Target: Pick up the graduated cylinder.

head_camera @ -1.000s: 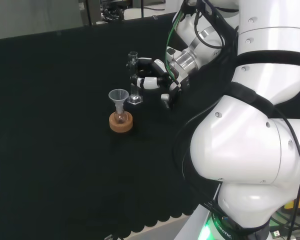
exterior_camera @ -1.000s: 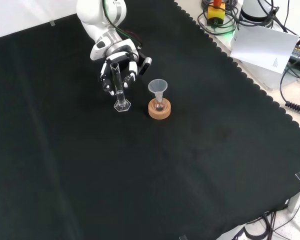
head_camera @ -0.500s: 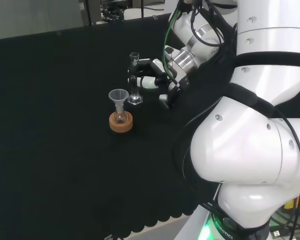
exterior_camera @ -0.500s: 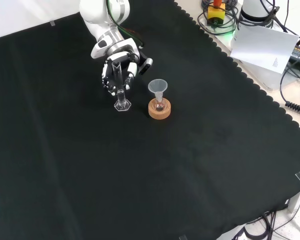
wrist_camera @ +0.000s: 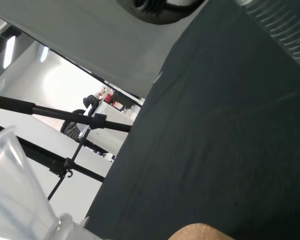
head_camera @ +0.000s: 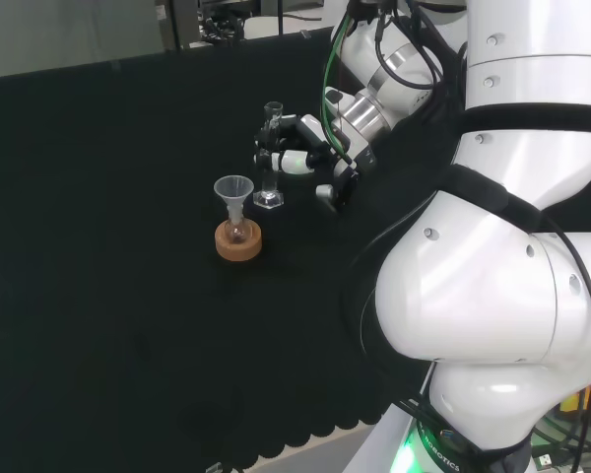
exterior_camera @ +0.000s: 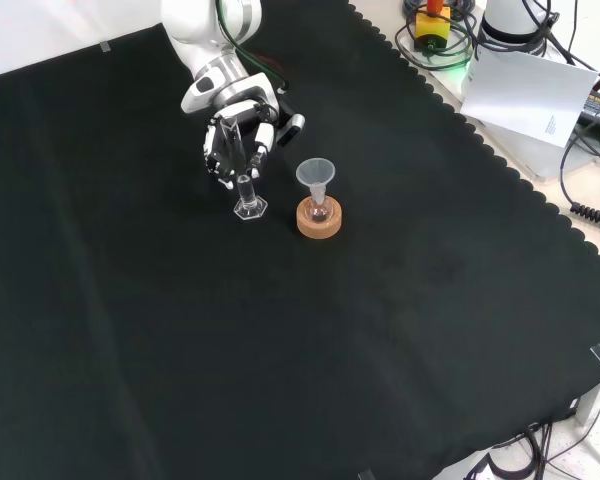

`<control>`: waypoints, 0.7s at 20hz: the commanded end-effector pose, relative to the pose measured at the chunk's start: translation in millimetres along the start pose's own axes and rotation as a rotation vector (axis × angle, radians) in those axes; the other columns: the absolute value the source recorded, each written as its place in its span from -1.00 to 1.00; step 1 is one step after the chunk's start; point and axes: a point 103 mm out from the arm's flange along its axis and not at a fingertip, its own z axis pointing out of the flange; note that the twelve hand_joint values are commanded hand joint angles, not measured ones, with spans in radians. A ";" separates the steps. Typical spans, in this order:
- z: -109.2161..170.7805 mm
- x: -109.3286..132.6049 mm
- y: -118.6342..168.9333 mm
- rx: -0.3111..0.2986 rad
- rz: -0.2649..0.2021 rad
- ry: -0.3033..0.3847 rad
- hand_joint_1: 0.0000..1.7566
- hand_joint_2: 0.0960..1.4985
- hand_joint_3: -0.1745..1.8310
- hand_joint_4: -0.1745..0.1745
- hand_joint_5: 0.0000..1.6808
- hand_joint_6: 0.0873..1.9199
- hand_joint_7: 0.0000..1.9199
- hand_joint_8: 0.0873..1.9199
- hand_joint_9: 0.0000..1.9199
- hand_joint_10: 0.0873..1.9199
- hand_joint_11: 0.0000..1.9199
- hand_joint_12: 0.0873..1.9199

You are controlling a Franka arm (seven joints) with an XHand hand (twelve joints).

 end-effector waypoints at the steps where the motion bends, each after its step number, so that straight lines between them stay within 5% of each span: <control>1: 2.5 5.3 2.6 0.026 0.006 -0.039 0.40 0.55 -0.82 -1.00 -0.01 0.22 -0.11 0.23 0.38 -0.96 0.14 -0.16; 8: -12.3 22.5 7.8 0.091 -0.006 -0.223 0.40 0.55 -0.82 -1.00 -0.01 0.23 -0.11 0.23 0.39 -0.96 0.16 -0.16; 14: -26.4 36.8 11.7 0.139 0.004 -0.280 0.40 0.56 -0.82 -1.00 -0.02 0.24 -0.12 0.25 0.39 -0.97 0.19 -0.17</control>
